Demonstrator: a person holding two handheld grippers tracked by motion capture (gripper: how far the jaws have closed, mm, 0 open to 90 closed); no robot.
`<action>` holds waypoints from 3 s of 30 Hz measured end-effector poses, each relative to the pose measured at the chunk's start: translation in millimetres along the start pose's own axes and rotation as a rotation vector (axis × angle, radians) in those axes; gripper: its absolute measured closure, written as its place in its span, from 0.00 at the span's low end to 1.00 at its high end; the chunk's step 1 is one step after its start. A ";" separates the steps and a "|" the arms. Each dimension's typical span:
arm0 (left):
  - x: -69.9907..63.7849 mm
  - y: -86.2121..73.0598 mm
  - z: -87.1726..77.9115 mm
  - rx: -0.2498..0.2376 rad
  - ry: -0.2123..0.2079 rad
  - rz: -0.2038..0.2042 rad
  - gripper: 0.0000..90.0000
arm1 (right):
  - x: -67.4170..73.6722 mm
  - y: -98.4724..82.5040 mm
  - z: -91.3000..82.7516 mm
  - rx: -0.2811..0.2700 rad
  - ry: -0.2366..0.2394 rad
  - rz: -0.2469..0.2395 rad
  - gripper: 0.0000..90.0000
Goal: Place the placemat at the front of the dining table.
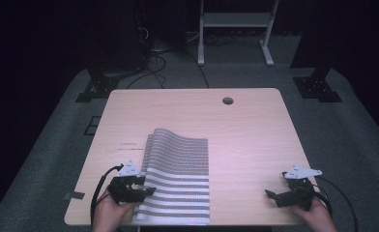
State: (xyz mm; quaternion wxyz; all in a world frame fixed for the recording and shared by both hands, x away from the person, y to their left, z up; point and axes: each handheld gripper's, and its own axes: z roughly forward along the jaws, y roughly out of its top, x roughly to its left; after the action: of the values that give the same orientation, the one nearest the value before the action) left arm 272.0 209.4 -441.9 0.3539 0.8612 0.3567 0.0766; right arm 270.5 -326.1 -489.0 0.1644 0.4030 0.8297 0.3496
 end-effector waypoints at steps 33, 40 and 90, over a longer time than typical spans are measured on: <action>-1.9 24.5 -5.8 -0.059 -0.073 -0.010 0.96 | 0.2 0.0 0.0 0.000 0.004 -0.002 0.01; -1.1 35.3 -2.4 -0.067 -0.081 -0.001 0.96 | 0.2 0.0 0.0 0.000 0.004 -0.002 0.01; 24.2 152.7 53.4 -0.158 -0.111 -0.021 0.97 | 0.3 0.7 0.6 0.000 0.011 -0.008 0.01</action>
State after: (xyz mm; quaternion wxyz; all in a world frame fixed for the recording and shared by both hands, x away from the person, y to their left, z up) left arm 395.8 120.4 -382.8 0.4407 0.8298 0.3382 0.0530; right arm 271.1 -325.4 -488.9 0.1613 0.3978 0.8323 0.3509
